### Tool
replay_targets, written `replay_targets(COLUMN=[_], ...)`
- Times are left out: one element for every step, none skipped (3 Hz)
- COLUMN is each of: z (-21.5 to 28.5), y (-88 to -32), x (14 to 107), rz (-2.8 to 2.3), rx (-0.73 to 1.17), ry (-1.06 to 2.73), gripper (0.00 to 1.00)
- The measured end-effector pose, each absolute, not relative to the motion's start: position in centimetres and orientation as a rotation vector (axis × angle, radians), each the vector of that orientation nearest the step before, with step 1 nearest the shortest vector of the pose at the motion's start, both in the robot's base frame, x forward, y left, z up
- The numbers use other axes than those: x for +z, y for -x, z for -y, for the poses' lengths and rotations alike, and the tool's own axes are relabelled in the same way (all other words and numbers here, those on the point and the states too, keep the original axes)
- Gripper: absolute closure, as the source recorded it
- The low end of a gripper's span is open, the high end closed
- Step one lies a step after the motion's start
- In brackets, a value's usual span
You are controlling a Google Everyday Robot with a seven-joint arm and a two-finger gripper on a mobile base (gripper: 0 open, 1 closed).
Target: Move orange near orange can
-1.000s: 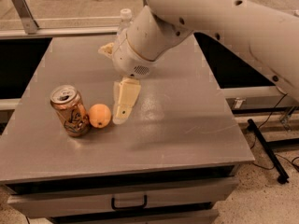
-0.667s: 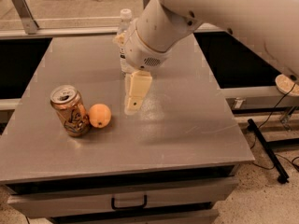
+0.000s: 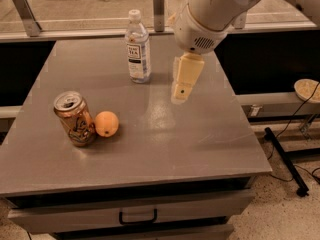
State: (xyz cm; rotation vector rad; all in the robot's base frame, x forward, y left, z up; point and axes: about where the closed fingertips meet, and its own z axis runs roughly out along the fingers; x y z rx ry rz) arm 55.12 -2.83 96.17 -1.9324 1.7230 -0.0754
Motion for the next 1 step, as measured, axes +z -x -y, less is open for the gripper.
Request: replay_targets(z=[3.26], y=[-54.73], x=[96.34], rz=[-1.735], rx=[-0.077], ry=[1.94], gripper=[0.0])
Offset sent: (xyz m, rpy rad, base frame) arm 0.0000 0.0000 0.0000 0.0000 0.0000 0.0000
